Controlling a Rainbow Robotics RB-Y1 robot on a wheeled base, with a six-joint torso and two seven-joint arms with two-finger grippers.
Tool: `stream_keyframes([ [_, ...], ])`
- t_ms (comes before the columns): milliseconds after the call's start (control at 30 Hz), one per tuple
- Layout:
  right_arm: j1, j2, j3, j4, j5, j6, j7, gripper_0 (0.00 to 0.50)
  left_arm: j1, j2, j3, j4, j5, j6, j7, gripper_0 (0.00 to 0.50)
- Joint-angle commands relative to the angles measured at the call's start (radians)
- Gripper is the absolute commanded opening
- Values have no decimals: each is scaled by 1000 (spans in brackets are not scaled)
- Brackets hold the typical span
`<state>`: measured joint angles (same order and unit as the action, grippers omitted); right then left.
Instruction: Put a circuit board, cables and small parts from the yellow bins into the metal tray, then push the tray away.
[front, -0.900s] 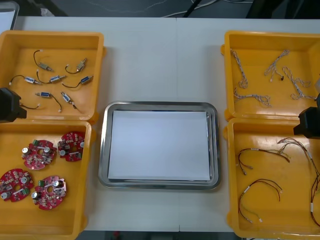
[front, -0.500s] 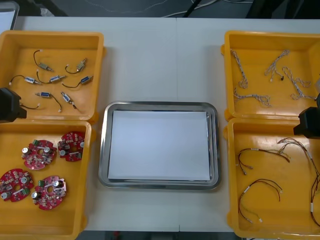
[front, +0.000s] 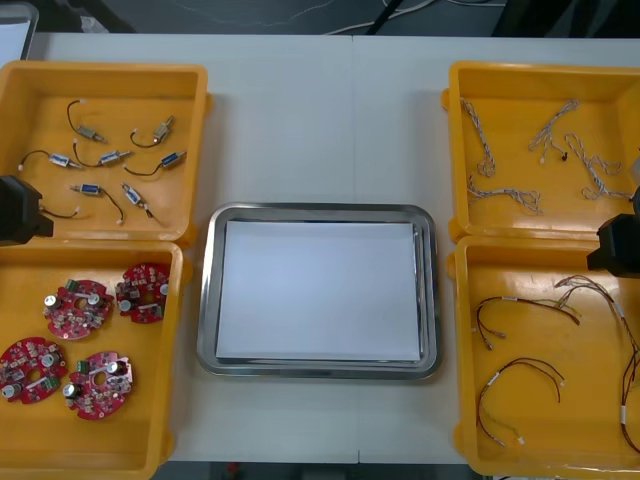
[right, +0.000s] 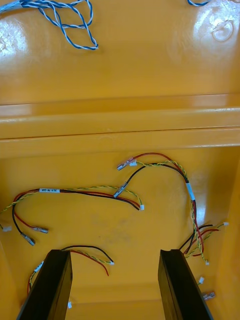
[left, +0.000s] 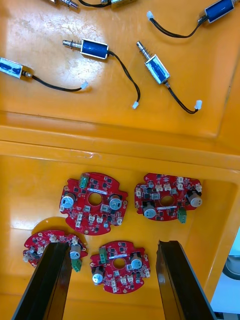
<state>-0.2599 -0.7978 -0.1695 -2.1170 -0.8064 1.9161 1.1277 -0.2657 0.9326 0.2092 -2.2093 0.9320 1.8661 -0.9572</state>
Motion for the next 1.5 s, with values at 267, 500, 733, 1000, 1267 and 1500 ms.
stream_keyframes([
  [267, 13, 6, 1, -28, 9, 0, 47, 500, 13, 31, 35, -16, -4, 7, -77, 500],
  [500, 13, 6, 1, -28, 9, 0, 47, 500, 13, 31, 35, -16, -4, 7, -77, 500],
  [733, 13, 6, 1, -28, 9, 0, 47, 500, 13, 31, 35, -16, -4, 7, -77, 500],
  [1000, 13, 6, 1, -28, 9, 0, 47, 500, 13, 31, 35, -16, -4, 7, -77, 500],
  [1267, 13, 6, 1, -28, 9, 0, 47, 500, 13, 31, 35, -16, -4, 7, -77, 500],
  [1500, 13, 6, 1, -28, 9, 0, 47, 500, 13, 31, 35, -16, -4, 7, -77, 500],
])
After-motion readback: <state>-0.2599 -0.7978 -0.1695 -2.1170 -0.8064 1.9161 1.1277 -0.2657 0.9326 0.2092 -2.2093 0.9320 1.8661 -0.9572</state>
